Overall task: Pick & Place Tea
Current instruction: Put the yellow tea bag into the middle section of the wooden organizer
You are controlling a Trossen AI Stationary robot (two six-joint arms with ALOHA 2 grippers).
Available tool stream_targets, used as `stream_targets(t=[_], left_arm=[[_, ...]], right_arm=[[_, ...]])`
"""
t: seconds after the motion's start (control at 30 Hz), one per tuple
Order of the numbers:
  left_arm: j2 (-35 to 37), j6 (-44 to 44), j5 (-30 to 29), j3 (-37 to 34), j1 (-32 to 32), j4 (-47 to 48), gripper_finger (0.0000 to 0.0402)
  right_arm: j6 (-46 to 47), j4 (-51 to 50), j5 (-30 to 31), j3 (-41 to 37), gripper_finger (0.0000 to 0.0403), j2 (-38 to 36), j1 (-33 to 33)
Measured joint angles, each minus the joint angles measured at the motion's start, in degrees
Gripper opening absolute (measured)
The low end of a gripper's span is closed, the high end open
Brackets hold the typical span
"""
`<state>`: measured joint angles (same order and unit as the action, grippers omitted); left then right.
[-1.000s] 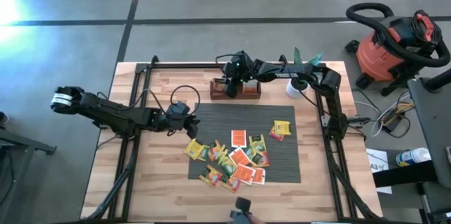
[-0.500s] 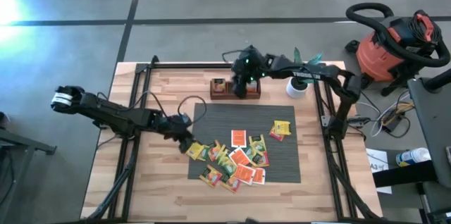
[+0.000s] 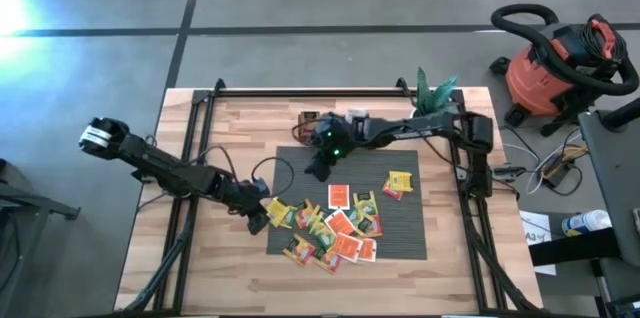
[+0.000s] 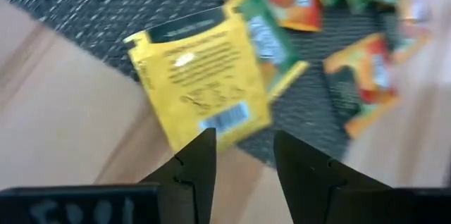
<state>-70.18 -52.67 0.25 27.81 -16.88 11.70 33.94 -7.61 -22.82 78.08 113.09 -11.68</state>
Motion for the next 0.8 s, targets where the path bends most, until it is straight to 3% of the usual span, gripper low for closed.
stream_targets(t=[0.33,0.5,0.8], left_arm=[[-12.4,-1.3,-3.9,0.1,0.6,-9.9,0.0138],[-13.8,-2.2,-6.0,0.0,0.7,-13.7,0.0138],[-12.9,-2.4,-14.3,0.0,1.3,-14.7,0.0138]], right_arm=[[9.3,3.5,-2.8,3.3,0.0132,8.3,3.4],[12.0,3.0,-5.7,4.7,0.0134,10.4,5.0],[12.6,0.5,-5.7,4.9,0.0134,10.7,6.6]])
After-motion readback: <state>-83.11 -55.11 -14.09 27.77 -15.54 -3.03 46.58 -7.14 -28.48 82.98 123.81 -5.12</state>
